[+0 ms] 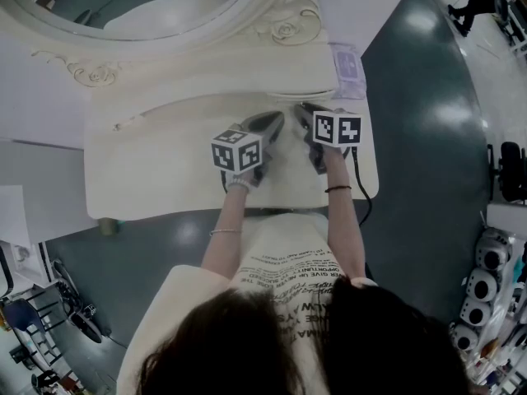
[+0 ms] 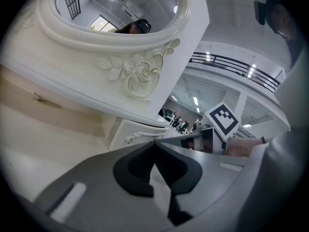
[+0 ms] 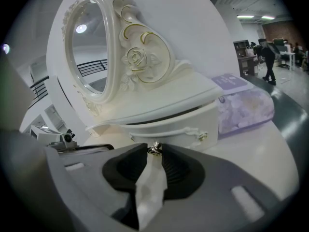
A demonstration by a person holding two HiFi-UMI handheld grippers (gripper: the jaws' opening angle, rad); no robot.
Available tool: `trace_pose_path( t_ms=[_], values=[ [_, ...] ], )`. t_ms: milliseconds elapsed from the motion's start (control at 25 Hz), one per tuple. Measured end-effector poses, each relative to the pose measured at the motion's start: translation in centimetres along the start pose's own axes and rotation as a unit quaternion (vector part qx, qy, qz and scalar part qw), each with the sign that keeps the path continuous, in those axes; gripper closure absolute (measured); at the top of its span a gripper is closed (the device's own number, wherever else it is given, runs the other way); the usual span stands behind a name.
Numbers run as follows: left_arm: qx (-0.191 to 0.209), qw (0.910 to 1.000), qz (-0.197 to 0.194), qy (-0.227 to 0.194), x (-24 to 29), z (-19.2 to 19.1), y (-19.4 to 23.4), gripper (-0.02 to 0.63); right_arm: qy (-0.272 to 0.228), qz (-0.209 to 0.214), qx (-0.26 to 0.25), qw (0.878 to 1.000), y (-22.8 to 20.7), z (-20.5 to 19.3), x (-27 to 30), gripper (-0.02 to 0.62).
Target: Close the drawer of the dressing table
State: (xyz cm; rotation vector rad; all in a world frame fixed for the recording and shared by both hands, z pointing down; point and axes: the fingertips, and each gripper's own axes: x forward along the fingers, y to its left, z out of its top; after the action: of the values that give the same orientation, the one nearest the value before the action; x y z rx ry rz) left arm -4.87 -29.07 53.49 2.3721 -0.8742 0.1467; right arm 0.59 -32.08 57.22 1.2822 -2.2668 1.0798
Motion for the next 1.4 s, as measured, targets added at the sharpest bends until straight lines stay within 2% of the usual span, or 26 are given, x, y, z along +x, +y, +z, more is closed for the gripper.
trace_pose_path(
  t_ms=[1400],
  values=[
    [-0.003, 0.9999, 0.012, 0.0, 1.0, 0.9, 1.8, 0.607, -0.006, 0.005, -0.005, 1.0, -0.9, 2.0, 1.6, 0.494]
  ],
)
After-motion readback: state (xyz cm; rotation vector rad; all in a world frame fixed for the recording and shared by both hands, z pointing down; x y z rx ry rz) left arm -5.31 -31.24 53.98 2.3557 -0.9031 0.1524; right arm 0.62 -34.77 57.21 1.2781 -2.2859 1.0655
